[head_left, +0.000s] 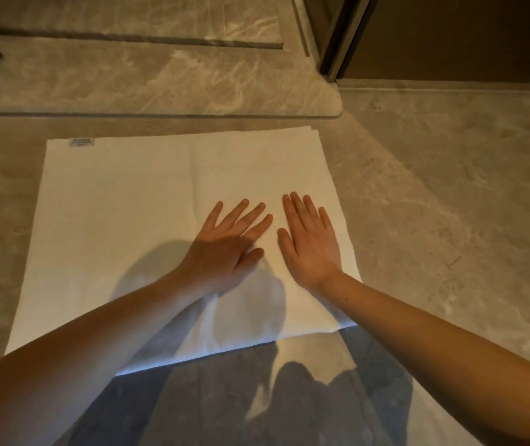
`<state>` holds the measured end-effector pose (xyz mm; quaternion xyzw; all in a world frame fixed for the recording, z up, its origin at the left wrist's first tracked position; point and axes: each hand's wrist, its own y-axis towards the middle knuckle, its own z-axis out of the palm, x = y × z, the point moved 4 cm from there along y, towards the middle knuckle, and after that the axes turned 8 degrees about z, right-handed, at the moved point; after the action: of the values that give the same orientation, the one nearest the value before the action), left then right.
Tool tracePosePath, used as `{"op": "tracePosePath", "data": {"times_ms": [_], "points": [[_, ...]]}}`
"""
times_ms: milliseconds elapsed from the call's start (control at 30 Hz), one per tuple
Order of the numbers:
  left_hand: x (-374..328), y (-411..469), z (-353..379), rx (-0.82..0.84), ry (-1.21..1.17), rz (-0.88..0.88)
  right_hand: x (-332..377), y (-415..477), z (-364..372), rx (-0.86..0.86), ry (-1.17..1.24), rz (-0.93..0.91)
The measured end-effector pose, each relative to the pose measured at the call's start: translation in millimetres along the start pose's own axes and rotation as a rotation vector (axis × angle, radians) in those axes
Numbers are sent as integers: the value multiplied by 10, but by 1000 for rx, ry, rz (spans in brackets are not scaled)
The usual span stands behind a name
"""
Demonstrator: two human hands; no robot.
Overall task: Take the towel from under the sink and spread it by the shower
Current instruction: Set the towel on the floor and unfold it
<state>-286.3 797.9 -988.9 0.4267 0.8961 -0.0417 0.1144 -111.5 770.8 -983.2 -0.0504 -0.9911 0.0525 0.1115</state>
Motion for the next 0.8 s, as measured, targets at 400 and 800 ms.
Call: {"op": "tracePosePath", "data": {"times_ms": [400,800], "points": [[886,-409,-279,62,122,-56,602,-253,41,95,-40,5],[397,-1020,-77,-6,32,-474,653,155,113,188,-264,-569]]}}
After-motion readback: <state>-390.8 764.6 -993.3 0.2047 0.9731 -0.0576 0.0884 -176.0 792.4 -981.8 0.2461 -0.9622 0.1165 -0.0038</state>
